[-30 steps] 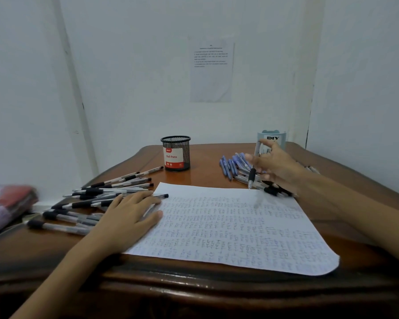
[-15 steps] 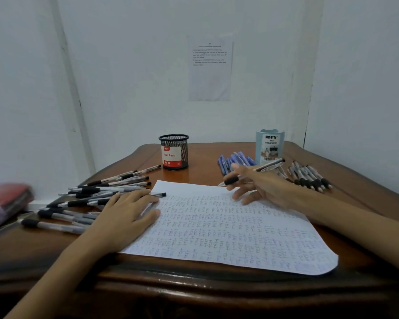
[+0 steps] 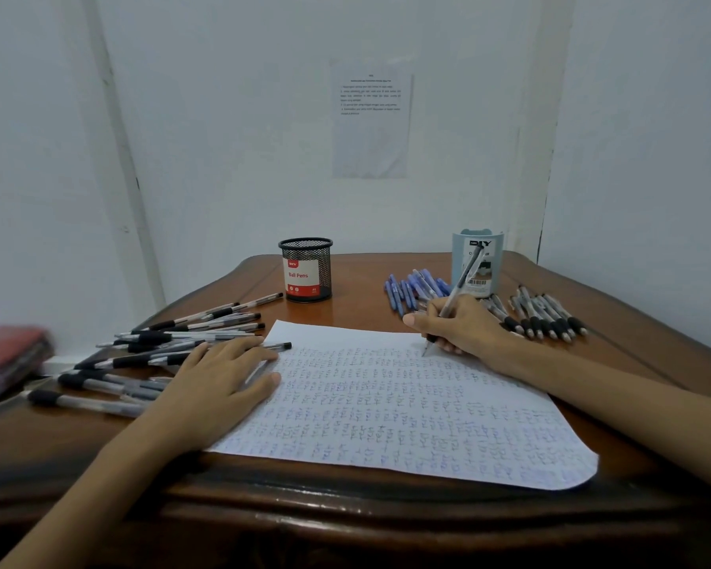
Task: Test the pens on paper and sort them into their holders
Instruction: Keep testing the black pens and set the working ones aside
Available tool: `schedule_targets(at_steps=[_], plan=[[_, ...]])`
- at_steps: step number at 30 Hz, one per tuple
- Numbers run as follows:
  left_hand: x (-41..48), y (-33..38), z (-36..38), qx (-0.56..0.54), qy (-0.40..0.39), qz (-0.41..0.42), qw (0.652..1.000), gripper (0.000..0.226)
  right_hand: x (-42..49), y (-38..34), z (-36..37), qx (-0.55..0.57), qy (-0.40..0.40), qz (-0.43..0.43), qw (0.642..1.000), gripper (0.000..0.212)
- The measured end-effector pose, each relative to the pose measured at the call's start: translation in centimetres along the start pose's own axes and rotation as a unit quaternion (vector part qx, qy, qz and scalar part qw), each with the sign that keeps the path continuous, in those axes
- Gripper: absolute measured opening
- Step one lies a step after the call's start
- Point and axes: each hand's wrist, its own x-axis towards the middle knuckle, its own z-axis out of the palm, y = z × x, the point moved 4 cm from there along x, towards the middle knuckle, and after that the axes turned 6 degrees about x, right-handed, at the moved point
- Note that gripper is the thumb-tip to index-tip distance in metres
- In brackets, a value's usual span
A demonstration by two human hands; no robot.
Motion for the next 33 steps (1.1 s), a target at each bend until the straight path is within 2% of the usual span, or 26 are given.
schedule_targets(at_steps=[2, 6, 10, 13, 15, 18, 23, 30, 33], plan=[[0.0, -0.04, 0.01, -0.009, 0.005, 0.004, 1.0, 0.078, 0.07, -0.02, 0.05, -0.006, -0.002, -0.005, 1.0, 0.042], [-0.11, -0.16, 0.0, -0.013, 0.007, 0.006, 1.0, 0.099, 0.29, -0.09, 0.13, -0.046, 0.013, -0.022, 0.999, 0.043], [-0.04, -0.06, 0.0, -0.007, 0.009, 0.003, 1.0, 0.081, 0.13, 0.03, -0.11, -0.015, 0.013, -0.012, 1.0, 0.04], [-0.15, 0.03, -0.1, -0.007, 0.008, 0.008, 1.0, 0.098, 0.13, -0.12, 0.08, -0.028, 0.01, -0.024, 0.999, 0.039], [-0.21, 0.0, -0.13, -0.007, 0.008, 0.007, 1.0, 0.102, 0.24, -0.13, -0.03, -0.034, 0.028, -0.035, 0.998, 0.041], [-0.09, -0.01, -0.11, -0.003, 0.009, 0.008, 1.0, 0.101, 0.17, 0.07, -0.27, -0.021, 0.035, -0.027, 0.999, 0.042], [0.0, -0.11, 0.04, 0.001, 0.005, 0.005, 1.0, 0.083, 0.18, 0.05, -0.1, -0.034, 0.025, -0.018, 0.999, 0.041], [-0.13, -0.07, -0.07, -0.007, 0.006, 0.009, 1.0, 0.098, 0.31, 0.2, -0.19, -0.038, 0.035, -0.019, 0.998, 0.041], [-0.14, 0.06, -0.09, 0.0, 0.005, 0.008, 1.0, 0.083, 0.52, 0.27, -0.22, -0.046, 0.033, -0.016, 0.998, 0.041]])
